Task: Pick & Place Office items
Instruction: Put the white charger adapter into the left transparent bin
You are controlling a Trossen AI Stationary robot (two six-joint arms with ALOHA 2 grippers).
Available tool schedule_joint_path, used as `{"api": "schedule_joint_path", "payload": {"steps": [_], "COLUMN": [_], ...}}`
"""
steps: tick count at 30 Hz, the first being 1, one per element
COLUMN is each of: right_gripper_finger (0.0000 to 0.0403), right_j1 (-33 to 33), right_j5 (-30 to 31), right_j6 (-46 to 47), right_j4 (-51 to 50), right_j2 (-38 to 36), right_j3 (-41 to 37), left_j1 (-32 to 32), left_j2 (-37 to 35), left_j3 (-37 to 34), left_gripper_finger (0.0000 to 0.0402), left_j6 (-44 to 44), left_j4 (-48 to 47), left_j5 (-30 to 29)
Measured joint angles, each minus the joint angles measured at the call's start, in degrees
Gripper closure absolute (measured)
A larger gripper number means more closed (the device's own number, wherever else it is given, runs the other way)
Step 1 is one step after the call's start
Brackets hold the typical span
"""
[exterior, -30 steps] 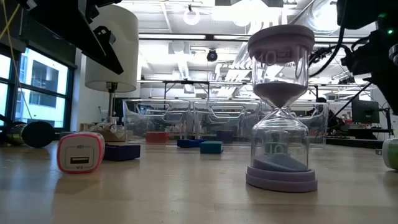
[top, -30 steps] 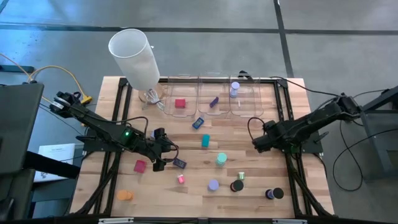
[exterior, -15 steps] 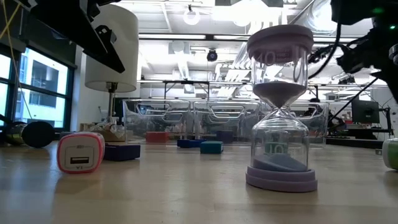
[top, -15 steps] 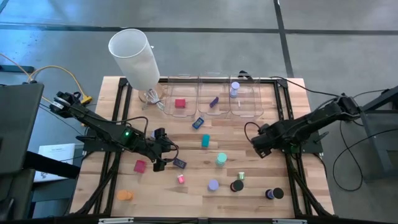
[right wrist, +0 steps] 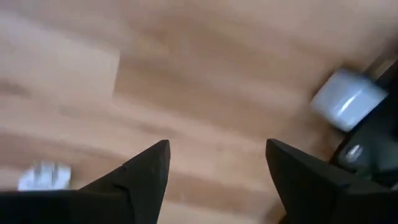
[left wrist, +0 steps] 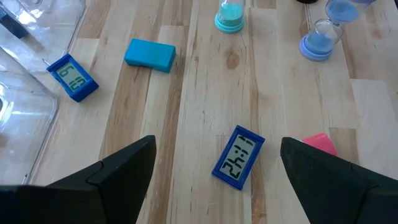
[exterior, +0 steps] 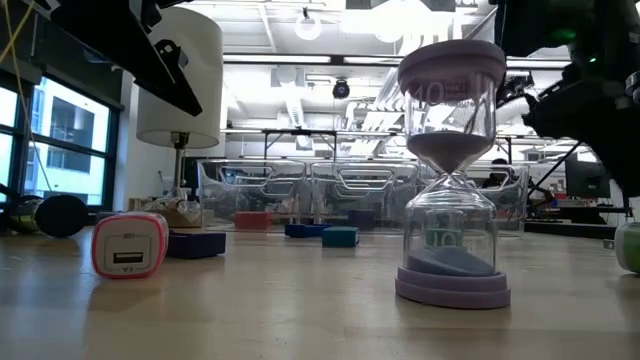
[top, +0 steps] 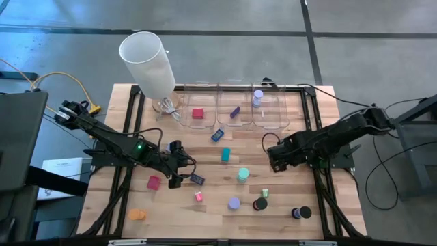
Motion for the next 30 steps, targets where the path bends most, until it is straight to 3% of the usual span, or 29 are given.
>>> {"api": "schedule_joint_path", "payload": {"steps": [5,17,30], "right_gripper_finger": [0.0148,0.0148,0.0148], "right_j1": [1.3,-3.0,-8.0], "right_j5": [-5.9,-6.2,-5.8], "right_j6": [-8.3,-36.1,-41.9], "right_j4": [-0.1,0.4,-12.2], "right_j2": [3.4,12.2,13.5], "right_j3": [0.0,0.0,0.2], "left_j1": [0.0,0.0,1.1], "left_j2": [0.0,0.0,0.0], "left_j3": [0.0,-0.4,-0.4], "left_gripper_finger": [0.0064,0.0064,0.0064], "left_j6": [0.6,1.0,2.6], "left_j4": [0.0,0.7,1.6], "left_j5": [0.0,0.0,0.0]}}
